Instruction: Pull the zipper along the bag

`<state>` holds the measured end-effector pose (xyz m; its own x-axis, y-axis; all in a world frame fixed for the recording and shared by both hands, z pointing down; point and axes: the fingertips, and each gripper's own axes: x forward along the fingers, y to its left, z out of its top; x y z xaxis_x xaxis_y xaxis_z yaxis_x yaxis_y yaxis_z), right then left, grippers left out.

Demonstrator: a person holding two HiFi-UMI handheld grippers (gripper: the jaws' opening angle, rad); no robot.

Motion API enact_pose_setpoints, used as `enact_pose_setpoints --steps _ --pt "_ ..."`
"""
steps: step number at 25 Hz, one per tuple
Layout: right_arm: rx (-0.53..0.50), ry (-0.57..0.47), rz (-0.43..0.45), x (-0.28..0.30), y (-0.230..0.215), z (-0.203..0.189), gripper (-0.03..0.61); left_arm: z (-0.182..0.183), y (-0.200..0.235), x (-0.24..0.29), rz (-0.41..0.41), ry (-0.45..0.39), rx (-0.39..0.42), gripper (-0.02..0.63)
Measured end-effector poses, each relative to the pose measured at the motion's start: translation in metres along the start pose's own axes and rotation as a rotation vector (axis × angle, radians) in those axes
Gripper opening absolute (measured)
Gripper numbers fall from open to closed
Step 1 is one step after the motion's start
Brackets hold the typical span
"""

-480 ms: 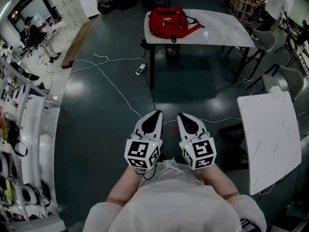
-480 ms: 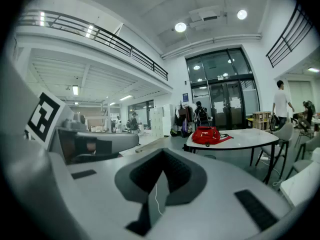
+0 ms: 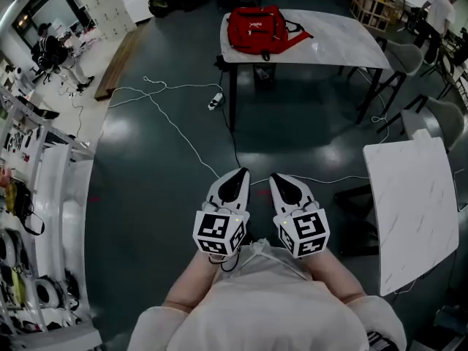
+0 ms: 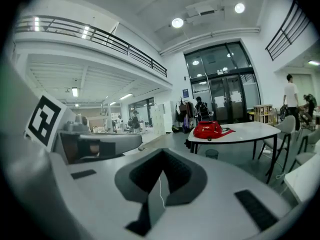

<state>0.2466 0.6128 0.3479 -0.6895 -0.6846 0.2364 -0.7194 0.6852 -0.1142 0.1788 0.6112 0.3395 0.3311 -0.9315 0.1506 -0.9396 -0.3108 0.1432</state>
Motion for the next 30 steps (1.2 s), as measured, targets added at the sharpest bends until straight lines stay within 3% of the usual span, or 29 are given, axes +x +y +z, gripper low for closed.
enact_pose_setpoints --steps 9,14,23,30 --pt "0.077 0.053 0.025 0.015 -0.009 -0.018 0.026 -0.011 0.008 0.009 0.017 0.042 -0.022 0.02" --pt "0.116 0.089 0.025 0.045 -0.017 -0.026 0.026 -0.016 0.037 0.027 0.026 0.057 -0.037 0.02" --pt "0.147 0.117 -0.052 0.143 -0.043 -0.01 0.026 0.0 0.125 0.091 -0.015 0.056 -0.063 0.02" --pt "0.212 0.151 -0.113 0.25 -0.055 0.023 0.026 0.033 0.219 0.161 -0.11 0.077 -0.095 0.02"
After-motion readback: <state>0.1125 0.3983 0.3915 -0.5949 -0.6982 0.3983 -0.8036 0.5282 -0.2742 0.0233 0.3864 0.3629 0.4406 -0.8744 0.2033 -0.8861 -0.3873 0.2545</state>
